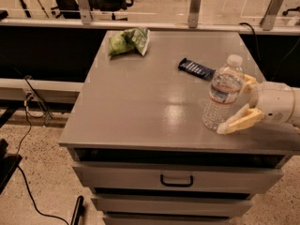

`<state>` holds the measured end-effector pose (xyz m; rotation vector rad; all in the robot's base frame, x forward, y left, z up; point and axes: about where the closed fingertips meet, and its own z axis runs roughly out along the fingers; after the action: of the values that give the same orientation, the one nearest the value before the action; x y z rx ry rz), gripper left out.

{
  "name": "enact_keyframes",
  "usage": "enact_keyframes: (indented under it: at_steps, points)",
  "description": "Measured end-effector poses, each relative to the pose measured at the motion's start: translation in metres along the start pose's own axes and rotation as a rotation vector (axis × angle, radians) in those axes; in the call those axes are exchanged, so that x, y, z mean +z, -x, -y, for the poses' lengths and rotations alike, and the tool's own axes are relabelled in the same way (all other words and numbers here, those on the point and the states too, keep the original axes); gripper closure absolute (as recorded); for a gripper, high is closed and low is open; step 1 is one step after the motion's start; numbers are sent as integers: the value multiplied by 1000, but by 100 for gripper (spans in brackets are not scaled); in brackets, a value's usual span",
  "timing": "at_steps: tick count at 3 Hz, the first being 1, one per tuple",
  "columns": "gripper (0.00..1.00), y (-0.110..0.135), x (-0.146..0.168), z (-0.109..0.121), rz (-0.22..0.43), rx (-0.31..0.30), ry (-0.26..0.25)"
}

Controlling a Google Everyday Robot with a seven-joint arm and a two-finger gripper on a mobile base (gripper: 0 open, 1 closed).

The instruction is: Knock water bottle over

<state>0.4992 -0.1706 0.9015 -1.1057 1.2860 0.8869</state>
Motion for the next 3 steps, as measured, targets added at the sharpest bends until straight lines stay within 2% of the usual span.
enact_keyframes:
  at_steps: [1, 2, 3]
  points:
    - [17, 3, 1, 2, 2, -11, -1]
    - [40, 5, 0, 4, 1, -4, -13]
    - [54, 9, -2, 8, 7, 15, -22]
